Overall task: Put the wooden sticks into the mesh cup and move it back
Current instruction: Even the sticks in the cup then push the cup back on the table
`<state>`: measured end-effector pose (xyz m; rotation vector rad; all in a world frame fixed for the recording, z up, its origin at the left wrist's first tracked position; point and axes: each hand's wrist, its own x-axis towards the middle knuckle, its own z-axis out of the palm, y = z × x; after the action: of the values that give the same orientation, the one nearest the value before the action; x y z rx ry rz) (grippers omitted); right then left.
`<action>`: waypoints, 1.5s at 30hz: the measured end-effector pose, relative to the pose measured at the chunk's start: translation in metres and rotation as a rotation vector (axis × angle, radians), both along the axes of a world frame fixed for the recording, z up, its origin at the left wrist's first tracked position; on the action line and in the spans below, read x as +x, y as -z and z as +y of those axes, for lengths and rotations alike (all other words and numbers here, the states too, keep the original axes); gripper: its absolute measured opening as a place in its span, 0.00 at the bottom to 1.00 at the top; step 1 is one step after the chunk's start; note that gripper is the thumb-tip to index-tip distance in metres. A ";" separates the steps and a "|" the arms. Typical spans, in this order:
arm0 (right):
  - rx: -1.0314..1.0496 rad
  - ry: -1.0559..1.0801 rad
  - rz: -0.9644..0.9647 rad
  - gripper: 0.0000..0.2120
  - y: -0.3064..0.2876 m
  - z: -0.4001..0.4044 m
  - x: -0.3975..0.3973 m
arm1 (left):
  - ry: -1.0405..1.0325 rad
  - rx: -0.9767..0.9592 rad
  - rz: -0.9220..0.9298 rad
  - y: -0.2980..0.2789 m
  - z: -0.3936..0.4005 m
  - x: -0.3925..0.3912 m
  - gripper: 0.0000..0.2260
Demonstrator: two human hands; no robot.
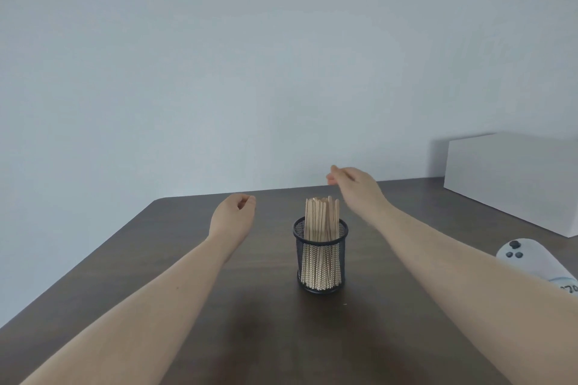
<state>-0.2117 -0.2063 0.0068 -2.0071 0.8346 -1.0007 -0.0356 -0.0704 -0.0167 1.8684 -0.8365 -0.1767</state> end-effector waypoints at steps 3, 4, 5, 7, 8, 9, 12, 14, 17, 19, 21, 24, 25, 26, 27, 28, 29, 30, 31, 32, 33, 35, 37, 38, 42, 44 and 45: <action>0.146 0.013 -0.100 0.14 0.006 -0.014 -0.013 | 0.008 -0.008 -0.006 -0.004 0.002 -0.004 0.09; 0.194 0.007 -0.114 0.12 0.009 -0.017 -0.017 | 0.009 -0.010 -0.008 -0.005 0.002 -0.005 0.09; 0.219 -0.007 -0.072 0.13 0.013 -0.020 -0.022 | 0.010 -0.012 -0.007 -0.005 0.003 -0.006 0.09; 0.235 -0.108 0.095 0.21 0.022 -0.019 -0.034 | 0.015 -0.014 -0.001 -0.004 0.004 -0.007 0.09; 0.260 -0.195 0.173 0.25 0.028 -0.020 -0.039 | 0.016 -0.013 0.003 -0.004 0.004 -0.006 0.09; 0.300 -0.282 0.246 0.28 0.034 -0.019 -0.044 | 0.017 -0.012 0.004 -0.003 0.004 -0.006 0.09; 0.419 -0.575 0.320 0.34 0.052 -0.021 -0.049 | 0.011 -0.013 0.007 -0.002 0.003 -0.002 0.10; 0.460 -0.731 0.279 0.33 0.056 -0.017 -0.043 | 0.003 -0.004 0.002 0.000 0.002 0.001 0.10; 0.479 -0.764 0.211 0.33 0.060 -0.008 -0.029 | -0.009 0.009 -0.009 0.003 0.001 0.006 0.10; 0.506 -0.747 0.186 0.33 0.064 -0.005 -0.020 | -0.020 0.013 -0.012 0.005 -0.001 0.010 0.12; 0.512 -0.707 0.146 0.31 0.068 -0.001 -0.012 | -0.025 0.013 -0.010 0.006 -0.003 0.012 0.12; 0.469 -0.540 0.072 0.28 0.075 0.005 -0.002 | -0.028 0.023 -0.017 0.008 -0.007 0.015 0.13; 0.439 -0.446 0.042 0.29 0.078 0.008 0.002 | -0.029 0.024 -0.015 0.008 -0.009 0.015 0.13; 0.411 -0.330 0.016 0.32 0.081 0.011 0.007 | -0.030 0.024 -0.013 0.008 -0.010 0.014 0.13; 0.384 -0.201 -0.020 0.34 0.084 0.015 0.012 | -0.031 0.024 -0.015 0.009 -0.012 0.014 0.13; 0.349 -0.056 -0.070 0.34 0.087 0.021 0.018 | -0.032 0.024 -0.018 0.009 -0.013 0.014 0.12; 0.295 0.099 -0.111 0.35 0.090 0.026 0.023 | -0.031 0.021 -0.018 0.011 -0.015 0.013 0.12; 0.247 0.237 -0.126 0.37 0.093 0.031 0.028 | -0.032 0.019 -0.016 0.013 -0.016 0.013 0.11; 0.221 0.333 -0.111 0.41 0.094 0.035 0.031 | -0.033 0.022 -0.018 0.015 -0.017 0.012 0.11; 0.221 0.381 -0.084 0.45 0.097 0.038 0.035 | -0.035 0.028 -0.025 0.016 -0.018 0.011 0.11; 0.225 0.390 -0.053 0.48 0.097 0.041 0.037 | -0.037 0.034 -0.032 0.018 -0.018 0.011 0.12; 0.253 0.334 -0.024 0.46 0.097 0.049 0.035 | -0.036 0.039 -0.036 0.022 -0.020 0.011 0.12; 0.266 0.275 -0.007 0.40 0.095 0.054 0.024 | -0.040 0.046 -0.037 0.024 -0.020 0.013 0.13; 0.260 0.247 0.008 0.38 0.094 0.055 0.016 | -0.043 0.048 -0.039 0.025 -0.021 0.014 0.13; 0.129 0.148 0.025 0.30 0.084 0.045 -0.014 | -0.061 0.045 -0.041 0.028 -0.024 0.021 0.13; 0.093 0.070 0.018 0.28 0.075 0.029 -0.020 | -0.064 0.042 -0.036 0.029 -0.025 0.023 0.13; 0.099 0.015 0.028 0.29 0.072 0.017 -0.020 | -0.066 0.045 -0.038 0.029 -0.025 0.024 0.13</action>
<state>-0.2322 -0.1888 -0.0653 -1.9380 0.8978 -0.9236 -0.0120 -0.0953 -0.0458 1.9436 -0.8016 -0.1200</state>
